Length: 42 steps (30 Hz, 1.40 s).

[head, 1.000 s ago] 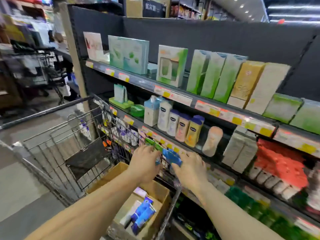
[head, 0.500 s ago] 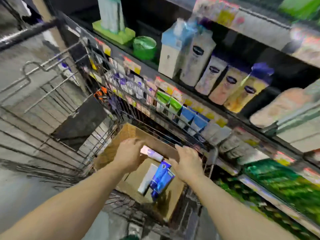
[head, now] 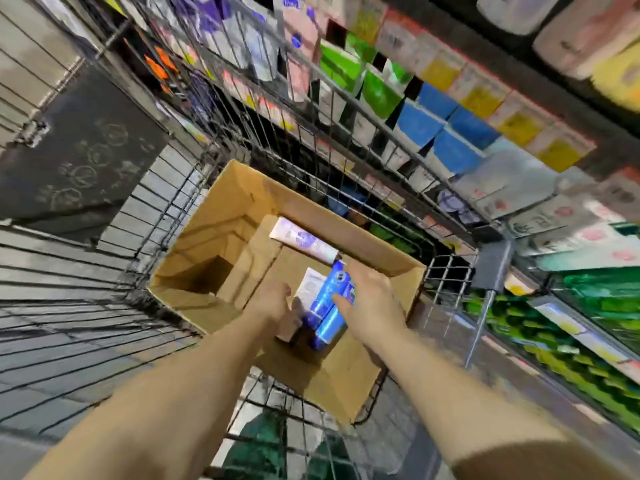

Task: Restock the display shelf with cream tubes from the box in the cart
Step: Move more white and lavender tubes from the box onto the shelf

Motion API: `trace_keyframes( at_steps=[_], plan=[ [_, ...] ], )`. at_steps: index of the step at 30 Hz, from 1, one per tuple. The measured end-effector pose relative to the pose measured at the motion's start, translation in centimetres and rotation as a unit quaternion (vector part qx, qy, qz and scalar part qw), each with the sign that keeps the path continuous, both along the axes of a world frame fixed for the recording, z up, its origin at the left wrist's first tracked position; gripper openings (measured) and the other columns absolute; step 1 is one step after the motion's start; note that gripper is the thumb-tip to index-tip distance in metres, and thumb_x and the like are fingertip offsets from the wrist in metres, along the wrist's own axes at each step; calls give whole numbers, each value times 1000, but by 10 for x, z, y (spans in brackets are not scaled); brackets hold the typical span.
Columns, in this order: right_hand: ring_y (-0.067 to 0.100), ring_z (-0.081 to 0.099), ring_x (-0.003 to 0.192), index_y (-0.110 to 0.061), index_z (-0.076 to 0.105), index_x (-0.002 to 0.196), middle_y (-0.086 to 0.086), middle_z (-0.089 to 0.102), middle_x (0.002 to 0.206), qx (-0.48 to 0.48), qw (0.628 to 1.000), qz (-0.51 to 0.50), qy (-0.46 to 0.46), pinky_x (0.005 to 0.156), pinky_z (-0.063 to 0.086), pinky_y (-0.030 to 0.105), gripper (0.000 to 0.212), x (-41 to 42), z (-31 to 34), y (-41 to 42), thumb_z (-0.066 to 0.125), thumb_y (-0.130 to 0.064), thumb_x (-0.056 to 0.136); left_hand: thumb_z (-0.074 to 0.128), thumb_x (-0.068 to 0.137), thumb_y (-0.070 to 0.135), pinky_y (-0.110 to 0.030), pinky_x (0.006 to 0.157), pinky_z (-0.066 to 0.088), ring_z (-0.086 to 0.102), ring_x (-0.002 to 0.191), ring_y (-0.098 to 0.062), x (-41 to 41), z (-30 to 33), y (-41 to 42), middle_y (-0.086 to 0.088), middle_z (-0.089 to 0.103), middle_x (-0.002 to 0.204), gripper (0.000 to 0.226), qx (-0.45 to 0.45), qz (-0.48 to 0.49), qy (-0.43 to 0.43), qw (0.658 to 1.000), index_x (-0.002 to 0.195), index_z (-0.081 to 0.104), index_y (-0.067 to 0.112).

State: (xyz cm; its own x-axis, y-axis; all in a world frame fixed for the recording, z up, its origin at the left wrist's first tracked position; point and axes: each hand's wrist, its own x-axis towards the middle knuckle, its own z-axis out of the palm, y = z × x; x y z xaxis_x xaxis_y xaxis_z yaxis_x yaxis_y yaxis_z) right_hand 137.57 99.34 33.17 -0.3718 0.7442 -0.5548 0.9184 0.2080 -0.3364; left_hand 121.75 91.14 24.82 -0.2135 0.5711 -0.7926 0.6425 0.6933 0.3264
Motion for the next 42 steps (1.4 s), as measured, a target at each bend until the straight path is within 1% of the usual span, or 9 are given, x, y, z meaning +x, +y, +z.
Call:
trace_keyframes(
  at_steps=[7, 16, 18, 20, 22, 26, 32, 37, 42],
  plan=[
    [25, 36, 131, -27, 40, 143, 3, 43, 143, -35, 999, 6, -11, 108, 34, 44, 57, 7, -29, -12, 57, -41, 91, 72, 78, 34, -35, 78, 44, 60, 103, -33, 28, -37, -18, -8, 56, 109, 56, -20, -5, 29, 999, 114, 36, 13],
    [26, 46, 126, -27, 43, 141, 4, 52, 137, -109, 993, -33, 11, 104, 40, 40, 52, -6, -18, -7, 57, -38, 92, 77, 77, 29, -26, 71, 44, 60, 84, -18, -27, -3, -4, -4, 62, 95, 46, -74, 110, -90, 987, 113, 55, 12],
    [23, 53, 122, -22, 46, 139, 3, 57, 132, -183, 979, -82, 41, 103, 42, 35, 55, -13, -15, -7, 59, -43, 90, 80, 75, 21, -25, 64, 51, 63, 70, -14, -40, 19, -2, -5, 65, 84, 44, -112, 238, -323, 909, 109, 56, 10],
    [20, 59, 114, -22, 47, 137, 0, 62, 128, -290, 941, -150, 89, 100, 47, 38, 67, -18, -12, -9, 62, -56, 82, 74, 80, 15, -31, 79, 58, 68, 86, -21, -44, 34, -1, -14, 68, 101, 41, -121, 309, -508, 795, 118, 60, 7],
    [20, 64, 105, -25, 54, 126, 2, 65, 122, -369, 893, -219, 138, 89, 55, 42, 50, -19, -13, -10, 62, -52, 84, 69, 85, 16, -34, 93, 53, 65, 102, -23, -40, 39, 6, -15, 66, 116, 38, -105, 272, -575, 765, 122, 63, 9],
    [20, 69, 96, -21, 59, 112, 4, 69, 109, -388, 851, -286, 208, 75, 59, 32, 16, -6, -19, -1, 55, -24, 96, 78, 75, 27, -37, 99, 50, 66, 101, -21, -23, 29, 25, -17, 65, 118, 52, -88, 227, -519, 819, 121, 64, 6],
    [15, 59, 62, -31, 56, 101, 4, 71, 91, -249, 924, -232, 175, 63, 48, 37, 14, 22, -47, 1, 63, -29, 89, 66, 89, 10, -18, 44, 45, 56, 45, -8, -2, 4, 46, -7, 60, 63, 14, -31, 294, -352, 888, 77, 62, 6],
    [12, 62, 80, -25, 51, 121, -4, 68, 103, -197, 936, -234, 175, 57, 39, 18, 34, 27, -54, 5, 63, -31, 89, 55, 95, 13, -19, 40, 41, 48, 44, -10, 4, -34, 77, -7, 50, 65, 27, 16, 534, -242, 810, 70, 46, 13],
    [10, 63, 83, -26, 53, 117, -8, 68, 103, -197, 938, -223, 179, 57, 39, 16, 29, 28, -57, 7, 62, -33, 90, 52, 97, 15, -20, 38, 43, 53, 36, -11, 20, -44, 105, 0, 54, 42, 35, 11, 584, -263, 768, 62, 53, 12]
  ],
)
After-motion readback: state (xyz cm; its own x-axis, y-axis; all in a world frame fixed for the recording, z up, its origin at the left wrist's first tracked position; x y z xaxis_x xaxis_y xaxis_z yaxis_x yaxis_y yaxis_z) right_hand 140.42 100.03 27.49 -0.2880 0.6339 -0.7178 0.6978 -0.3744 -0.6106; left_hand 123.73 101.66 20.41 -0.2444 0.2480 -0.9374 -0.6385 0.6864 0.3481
